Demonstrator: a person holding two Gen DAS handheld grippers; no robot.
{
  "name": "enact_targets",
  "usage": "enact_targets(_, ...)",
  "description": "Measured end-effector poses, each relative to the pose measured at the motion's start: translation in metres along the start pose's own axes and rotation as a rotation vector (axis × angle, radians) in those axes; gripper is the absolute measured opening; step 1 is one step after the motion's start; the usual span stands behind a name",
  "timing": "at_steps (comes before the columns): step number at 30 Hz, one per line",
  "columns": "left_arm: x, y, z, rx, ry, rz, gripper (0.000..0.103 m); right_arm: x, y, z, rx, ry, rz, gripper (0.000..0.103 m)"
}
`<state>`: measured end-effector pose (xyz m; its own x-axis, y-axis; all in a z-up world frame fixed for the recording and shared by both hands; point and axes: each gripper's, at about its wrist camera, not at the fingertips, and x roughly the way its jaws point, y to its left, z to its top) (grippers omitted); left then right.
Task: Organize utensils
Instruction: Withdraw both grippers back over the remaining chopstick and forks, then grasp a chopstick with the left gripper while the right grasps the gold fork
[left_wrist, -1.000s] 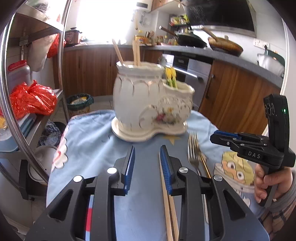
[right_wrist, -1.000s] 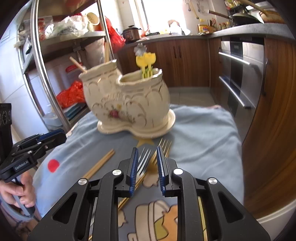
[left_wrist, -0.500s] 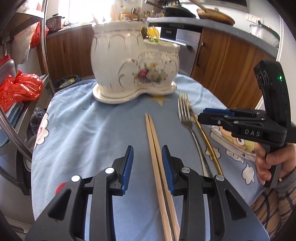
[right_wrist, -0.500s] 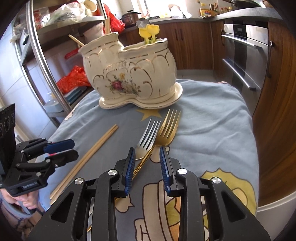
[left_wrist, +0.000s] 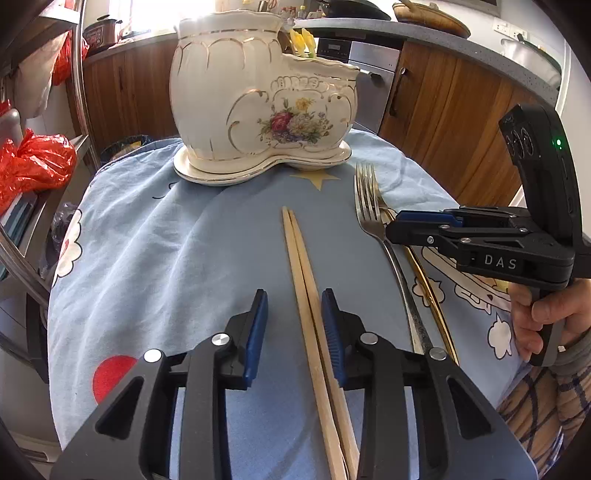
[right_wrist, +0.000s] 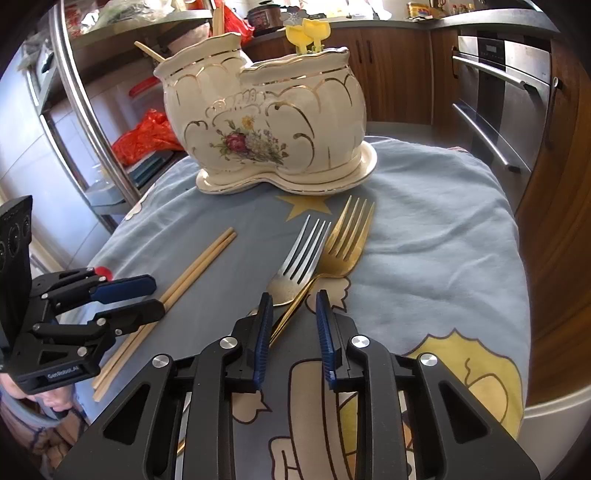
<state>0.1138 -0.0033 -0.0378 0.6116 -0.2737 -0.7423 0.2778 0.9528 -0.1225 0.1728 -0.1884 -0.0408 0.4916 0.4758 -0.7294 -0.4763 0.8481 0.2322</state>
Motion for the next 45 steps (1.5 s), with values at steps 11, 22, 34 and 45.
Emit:
enact_targets(11,-0.002,0.023,-0.002,-0.104,0.0,-0.114,0.023,-0.002,0.0,-0.001,-0.005,0.005,0.004,0.02)
enact_targets(22,0.002,0.013,0.005,-0.054,0.023,-0.024,0.023,-0.006,0.004,-0.004,-0.049,0.022,-0.013,0.02)
enact_targets(34,0.002,0.008,0.009,0.018,0.083,0.017,0.022,-0.015,-0.004,-0.005,-0.132,0.107,-0.048,0.019)
enact_targets(45,-0.001,0.033,0.017,0.063,0.185,0.024,0.022,-0.024,-0.03,0.0,-0.211,0.257,-0.099,0.019)
